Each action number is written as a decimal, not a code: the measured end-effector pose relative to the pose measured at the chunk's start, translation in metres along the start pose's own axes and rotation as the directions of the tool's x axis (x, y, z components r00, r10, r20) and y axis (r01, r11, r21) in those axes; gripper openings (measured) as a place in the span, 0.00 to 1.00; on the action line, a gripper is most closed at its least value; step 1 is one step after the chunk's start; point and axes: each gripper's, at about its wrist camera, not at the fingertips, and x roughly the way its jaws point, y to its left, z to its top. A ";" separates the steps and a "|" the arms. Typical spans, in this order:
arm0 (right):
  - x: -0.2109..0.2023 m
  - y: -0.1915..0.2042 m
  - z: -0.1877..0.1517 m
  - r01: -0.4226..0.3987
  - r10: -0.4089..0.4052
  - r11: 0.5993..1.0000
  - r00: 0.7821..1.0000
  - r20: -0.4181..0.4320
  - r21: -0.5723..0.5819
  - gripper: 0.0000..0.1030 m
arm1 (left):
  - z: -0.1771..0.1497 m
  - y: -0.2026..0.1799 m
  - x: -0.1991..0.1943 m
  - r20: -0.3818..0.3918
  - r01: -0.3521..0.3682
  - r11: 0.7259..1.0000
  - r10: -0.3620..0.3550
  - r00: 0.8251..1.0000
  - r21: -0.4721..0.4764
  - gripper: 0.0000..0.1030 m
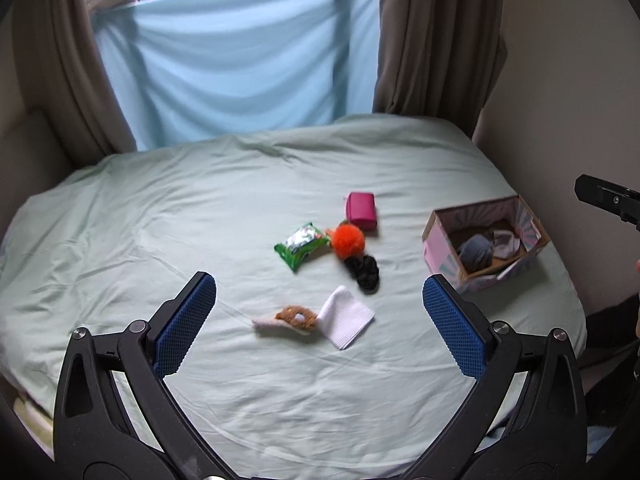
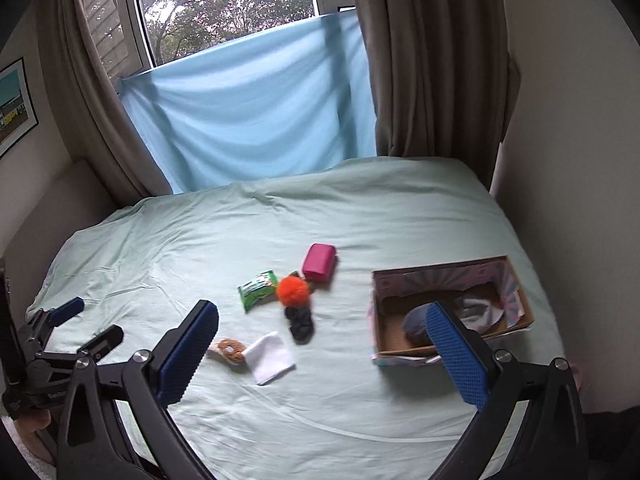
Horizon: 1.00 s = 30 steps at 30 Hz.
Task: Organize soft objects
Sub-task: 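Grasp the brown plush toy with the left tool while the right tool grasps the white towel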
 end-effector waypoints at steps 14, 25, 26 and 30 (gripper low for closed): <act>0.120 0.055 -0.057 0.035 -0.025 0.996 0.993 -0.118 0.083 1.00 | -0.041 0.054 0.126 -0.135 0.123 0.984 -0.105 0.985 0.131 1.00; 0.250 0.062 -0.109 0.102 -0.024 0.960 0.958 -0.285 0.260 1.00 | -0.087 0.064 0.248 -0.235 0.203 0.956 -0.152 0.960 0.212 0.99; 0.263 0.063 -0.114 0.109 -0.024 0.956 0.954 -0.298 0.271 1.00 | -0.091 0.064 0.258 -0.247 0.216 0.952 -0.161 0.956 0.216 0.98; 0.309 0.065 -0.134 0.125 -0.013 0.943 0.940 -0.340 0.308 1.00 | -0.105 0.063 0.292 -0.283 0.254 0.937 -0.183 0.942 0.240 0.97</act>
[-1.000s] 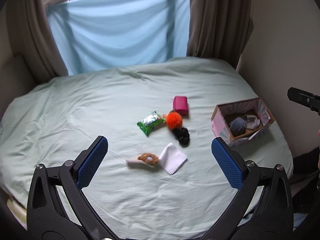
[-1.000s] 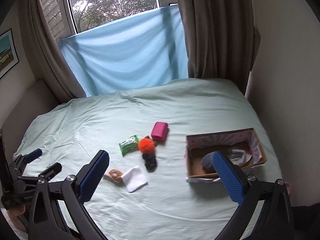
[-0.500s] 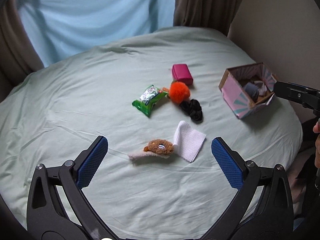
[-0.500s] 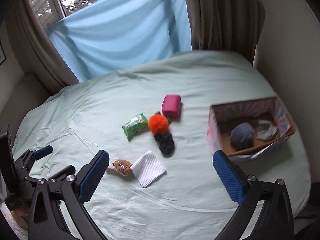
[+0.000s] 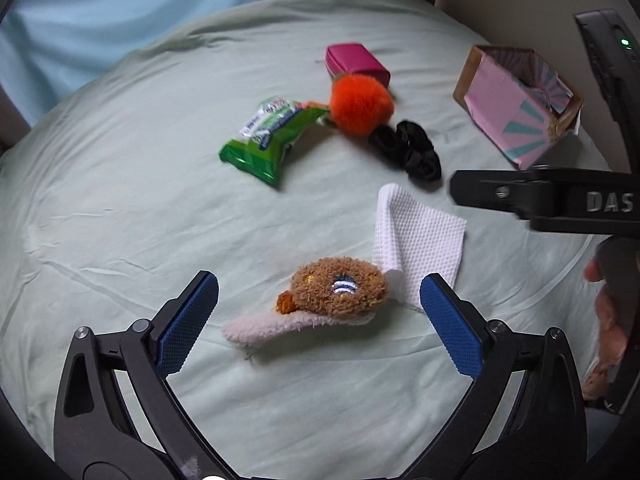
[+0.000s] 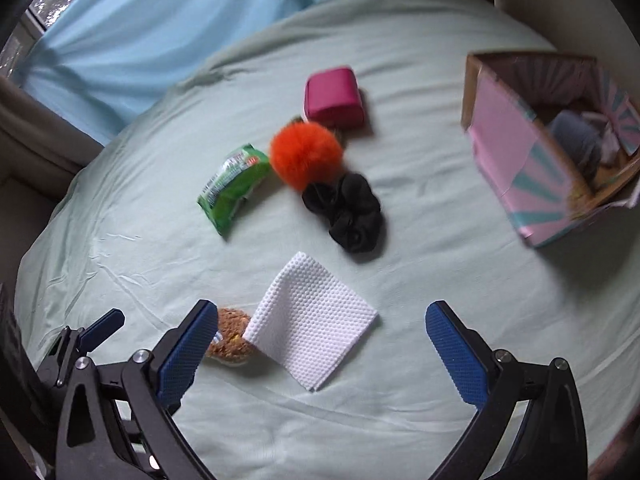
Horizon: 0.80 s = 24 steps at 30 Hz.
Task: Organize soft objects
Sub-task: 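Grasp the brown plush toy with the left tool while the right tool grasps the white towel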
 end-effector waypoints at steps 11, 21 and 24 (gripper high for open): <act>0.080 0.005 -0.017 0.048 -0.044 0.997 0.996 -0.082 0.057 1.00 | -0.008 0.003 0.059 -0.062 0.082 0.996 -0.080 0.995 0.043 0.83; 0.079 0.020 -0.026 0.119 -0.121 0.991 0.991 -0.047 -0.057 0.61 | -0.016 -0.014 0.071 -0.109 0.159 0.983 -0.149 0.983 0.096 0.47; 0.078 0.023 -0.027 0.102 -0.105 0.992 0.994 -0.038 -0.075 0.44 | -0.017 -0.010 0.068 -0.104 0.168 0.984 -0.160 0.982 0.066 0.43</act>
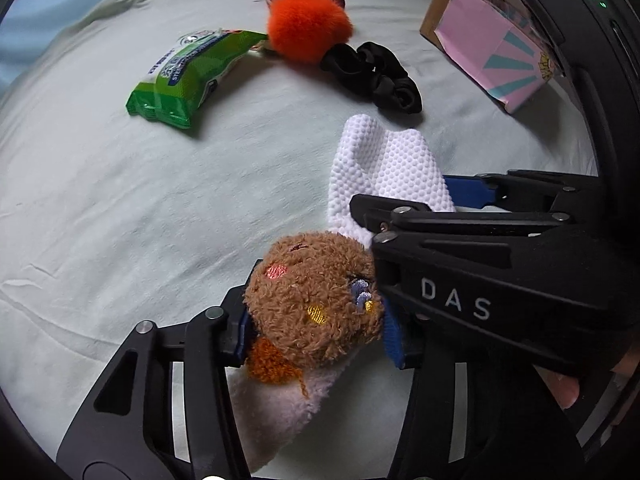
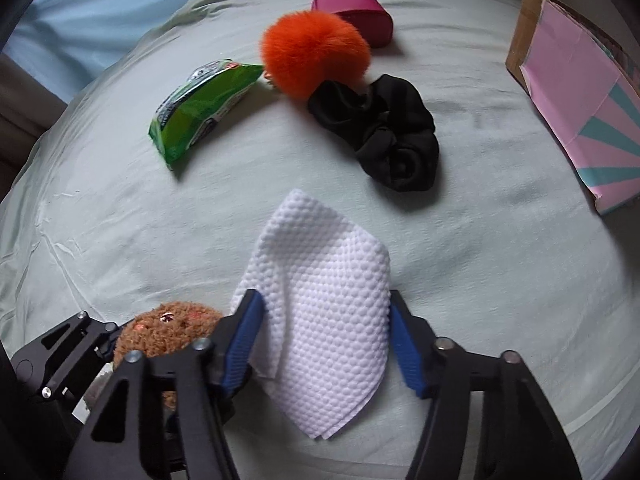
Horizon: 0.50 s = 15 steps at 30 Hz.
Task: Organize soft objects
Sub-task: 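Grasp the brown plush toy with the left tool while the right tool grasps the white towel, then carry the white towel and brown plush toy to the box and release them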
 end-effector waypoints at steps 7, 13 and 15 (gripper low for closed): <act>-0.005 0.006 0.005 -0.079 0.079 0.997 0.997 0.012 0.001 0.14 | -0.001 0.000 -0.008 -0.002 -0.010 1.000 0.010 1.000 -0.025 0.40; -0.026 -0.004 0.012 -0.097 0.096 0.995 0.994 0.061 0.019 0.14 | 0.002 0.006 -0.028 0.023 -0.023 0.998 0.025 0.999 -0.061 0.40; -0.036 -0.005 0.012 -0.097 0.095 0.995 0.992 0.077 0.015 0.14 | 0.003 0.008 -0.036 0.030 -0.028 0.997 0.031 0.999 -0.076 0.40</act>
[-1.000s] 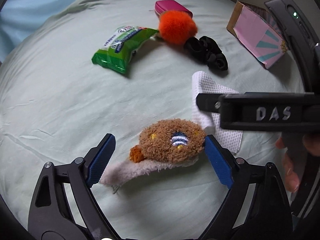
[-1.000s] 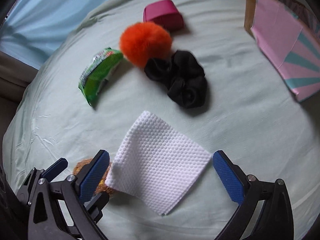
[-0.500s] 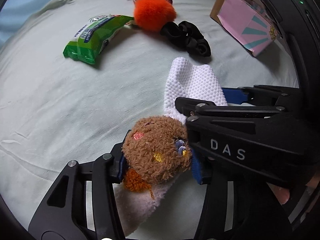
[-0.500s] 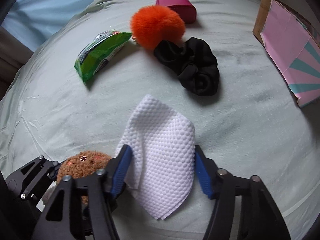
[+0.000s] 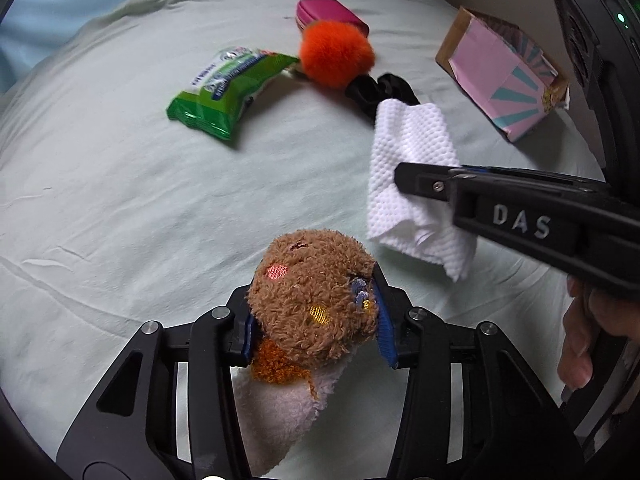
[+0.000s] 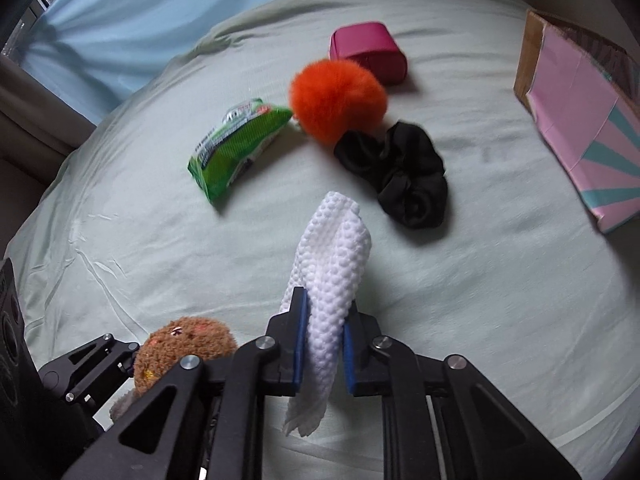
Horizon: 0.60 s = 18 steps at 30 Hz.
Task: Organize soft objects
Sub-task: 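Carry the white towel and brown plush toy to the box and release them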
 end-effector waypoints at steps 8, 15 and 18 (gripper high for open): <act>-0.061 -0.003 0.026 -0.013 0.013 1.000 0.997 0.073 -0.001 0.14 | 0.025 -0.014 -0.056 0.055 -0.044 0.999 0.045 0.997 -0.023 0.40; -0.127 -0.017 0.053 -0.047 0.047 0.999 0.989 0.137 -0.003 0.14 | 0.071 -0.047 -0.111 0.111 -0.064 0.996 0.070 0.991 -0.056 0.40; -0.158 -0.029 0.066 -0.053 0.056 0.998 0.985 0.164 -0.022 0.14 | 0.094 -0.067 -0.133 0.146 -0.064 0.994 0.075 0.986 -0.084 0.40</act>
